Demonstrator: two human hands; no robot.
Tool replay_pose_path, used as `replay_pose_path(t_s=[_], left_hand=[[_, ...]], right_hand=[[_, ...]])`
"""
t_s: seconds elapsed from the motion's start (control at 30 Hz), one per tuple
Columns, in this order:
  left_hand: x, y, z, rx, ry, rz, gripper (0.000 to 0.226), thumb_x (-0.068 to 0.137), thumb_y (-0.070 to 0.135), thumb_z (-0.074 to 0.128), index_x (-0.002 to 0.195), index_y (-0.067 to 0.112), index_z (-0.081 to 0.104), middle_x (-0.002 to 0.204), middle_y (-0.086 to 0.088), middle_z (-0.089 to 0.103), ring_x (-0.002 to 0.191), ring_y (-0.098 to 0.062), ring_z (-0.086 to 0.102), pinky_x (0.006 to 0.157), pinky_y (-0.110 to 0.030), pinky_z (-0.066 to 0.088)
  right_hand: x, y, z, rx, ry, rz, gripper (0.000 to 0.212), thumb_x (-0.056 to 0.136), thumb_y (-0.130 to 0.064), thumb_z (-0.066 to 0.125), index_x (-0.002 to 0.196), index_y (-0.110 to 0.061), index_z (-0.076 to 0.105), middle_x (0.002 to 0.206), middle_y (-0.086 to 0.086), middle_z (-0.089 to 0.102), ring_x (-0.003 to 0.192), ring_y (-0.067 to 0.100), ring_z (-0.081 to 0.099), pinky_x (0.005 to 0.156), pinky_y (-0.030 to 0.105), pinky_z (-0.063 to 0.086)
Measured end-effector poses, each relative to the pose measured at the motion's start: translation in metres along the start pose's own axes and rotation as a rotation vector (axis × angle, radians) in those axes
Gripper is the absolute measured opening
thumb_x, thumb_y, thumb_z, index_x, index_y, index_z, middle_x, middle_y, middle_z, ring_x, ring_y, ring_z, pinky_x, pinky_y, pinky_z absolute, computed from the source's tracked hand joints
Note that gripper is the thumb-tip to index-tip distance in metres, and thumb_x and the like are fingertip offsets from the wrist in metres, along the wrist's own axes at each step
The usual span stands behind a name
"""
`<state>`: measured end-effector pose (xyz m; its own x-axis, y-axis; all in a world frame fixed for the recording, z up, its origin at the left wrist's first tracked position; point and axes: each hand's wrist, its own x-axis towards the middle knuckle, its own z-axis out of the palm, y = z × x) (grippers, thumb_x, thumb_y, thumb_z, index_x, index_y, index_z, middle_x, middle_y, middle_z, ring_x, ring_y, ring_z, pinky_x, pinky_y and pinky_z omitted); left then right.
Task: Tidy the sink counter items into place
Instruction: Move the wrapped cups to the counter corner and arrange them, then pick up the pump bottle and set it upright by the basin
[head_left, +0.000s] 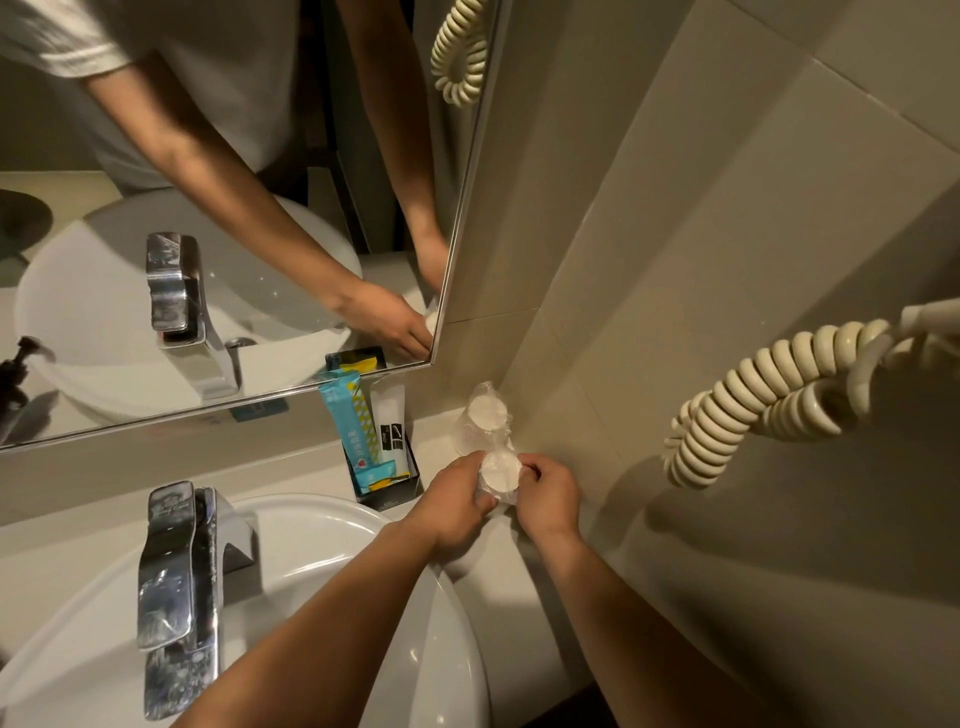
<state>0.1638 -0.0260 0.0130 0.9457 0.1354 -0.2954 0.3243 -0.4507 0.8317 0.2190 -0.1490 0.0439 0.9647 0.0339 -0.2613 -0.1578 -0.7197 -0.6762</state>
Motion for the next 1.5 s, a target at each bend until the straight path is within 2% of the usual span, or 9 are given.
replay_pose_path(t_s=[0.1,0.2,0.33,0.43,0.63,0.83,1.07,1.3,1.5], left_hand=[[-0.001,-0.003,0.001,-0.007,0.005,-0.013,0.047,0.09,0.022,0.066,0.134,0.027,0.05,0.134,-0.003,0.061,0.121,-0.023,0.057,0.102,-0.034,0.044],[-0.004,-0.003,-0.001,0.009,0.022,-0.037,0.061,0.092,0.023,0.069,0.147,0.019,0.041,0.146,-0.008,0.052,0.132,-0.025,0.05,0.098,-0.023,0.032],[-0.017,0.006,-0.006,0.046,0.027,-0.048,0.071,0.095,0.026,0.068,0.155,0.014,0.031,0.155,-0.011,0.043,0.141,-0.027,0.042,0.105,-0.026,0.031],[-0.035,0.017,-0.011,0.101,0.07,-0.023,0.067,0.097,0.03,0.063,0.154,0.012,0.033,0.154,-0.012,0.044,0.14,-0.028,0.043,0.11,-0.03,0.033],[-0.088,0.043,-0.021,0.505,0.34,0.13,0.054,0.098,0.039,0.051,0.144,0.011,0.045,0.142,-0.012,0.053,0.131,-0.03,0.049,0.107,-0.042,0.041],[-0.164,0.054,-0.023,0.761,0.484,0.071,0.07,0.098,0.049,0.04,0.158,0.017,0.023,0.168,-0.011,0.019,0.156,-0.029,0.012,0.124,-0.049,0.013],[-0.269,0.064,-0.003,0.803,0.541,0.006,0.075,0.101,0.054,0.036,0.161,0.019,0.008,0.171,-0.01,0.003,0.158,-0.03,-0.001,0.125,-0.051,0.004],[-0.323,0.068,0.017,0.782,0.559,-0.015,0.076,0.101,0.057,0.034,0.161,0.023,0.005,0.172,-0.007,0.0,0.158,-0.029,-0.002,0.126,-0.051,0.006],[-0.314,0.067,0.021,0.764,0.524,-0.03,0.075,0.101,0.056,0.033,0.162,0.023,0.004,0.172,-0.007,0.0,0.158,-0.028,-0.002,0.127,-0.05,0.006]], right_hand=[[-0.003,-0.001,-0.003,-0.008,0.005,-0.009,0.033,0.097,-0.003,0.05,0.123,-0.004,0.071,0.12,0.015,0.073,0.113,0.032,0.065,0.101,0.036,0.049],[-0.009,-0.002,-0.008,0.0,0.013,-0.021,0.032,0.098,-0.003,0.049,0.121,-0.004,0.071,0.116,0.015,0.074,0.107,0.031,0.066,0.092,0.03,0.048],[-0.026,-0.004,-0.022,-0.012,0.014,-0.082,0.029,0.1,-0.007,0.051,0.12,-0.007,0.071,0.109,0.011,0.075,0.094,0.022,0.065,0.078,0.021,0.042],[-0.045,-0.006,-0.034,-0.049,-0.037,-0.157,0.033,0.102,-0.014,0.05,0.13,-0.009,0.065,0.119,0.01,0.072,0.112,0.029,0.067,0.092,0.031,0.051],[-0.091,-0.013,-0.064,-0.393,-0.045,-0.468,0.047,0.1,-0.031,0.054,0.145,-0.022,0.049,0.143,0.001,0.059,0.129,0.021,0.055,0.107,0.032,0.042],[-0.144,-0.017,-0.091,-0.634,0.012,-0.674,0.062,0.092,-0.042,0.056,0.149,-0.028,0.037,0.152,-0.002,0.046,0.141,0.02,0.04,0.109,0.04,0.039],[-0.211,0.013,-0.116,-0.72,-0.014,-0.693,0.082,0.093,-0.061,0.049,0.159,-0.027,0.013,0.169,0.0,0.018,0.156,0.024,0.017,0.122,0.045,0.025],[-0.243,0.036,-0.131,-0.654,-0.015,-0.645,0.08,0.093,-0.061,0.053,0.158,-0.026,0.022,0.166,-0.001,0.028,0.151,0.023,0.029,0.12,0.046,0.031],[-0.233,0.031,-0.128,-0.623,0.002,-0.638,0.08,0.09,-0.064,0.055,0.156,-0.029,0.024,0.164,-0.003,0.032,0.15,0.023,0.033,0.117,0.045,0.034]])
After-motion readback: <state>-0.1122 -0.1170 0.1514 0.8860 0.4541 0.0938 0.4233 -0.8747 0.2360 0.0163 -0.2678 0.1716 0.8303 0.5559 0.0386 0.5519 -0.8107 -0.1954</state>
